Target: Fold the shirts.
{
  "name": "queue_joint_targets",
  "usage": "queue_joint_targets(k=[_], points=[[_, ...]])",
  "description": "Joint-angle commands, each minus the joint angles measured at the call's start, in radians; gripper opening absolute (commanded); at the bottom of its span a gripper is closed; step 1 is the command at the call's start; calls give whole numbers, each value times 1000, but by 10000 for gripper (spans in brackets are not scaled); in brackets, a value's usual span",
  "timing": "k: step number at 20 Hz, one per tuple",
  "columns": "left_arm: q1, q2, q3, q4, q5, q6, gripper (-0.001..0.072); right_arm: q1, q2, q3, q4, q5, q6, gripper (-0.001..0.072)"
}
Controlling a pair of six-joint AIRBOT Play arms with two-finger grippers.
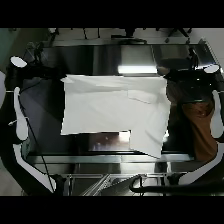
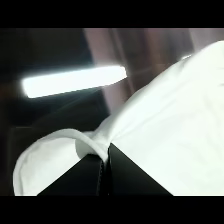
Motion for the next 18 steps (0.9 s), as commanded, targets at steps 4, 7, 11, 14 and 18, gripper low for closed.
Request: queue_joint_targets(k=[4, 7, 11, 14, 18], points=[[2, -108, 1, 156, 35, -31, 11, -33, -62, -2, -42, 24, -3, 15], [1, -109, -1, 200, 35, -19, 12, -31, -67, -5, -160, 107, 26, 16], [-1, -111, -1, 243, 21, 3, 12, -12, -99, -5, -231, 94, 42, 15], [-11, -140, -1, 251, -26, 15, 12, 5, -130, -5, -228, 91, 45, 16], [-27, -166, -1, 251, -37, 24, 12, 32, -131, -3, -228, 71, 45, 16]])
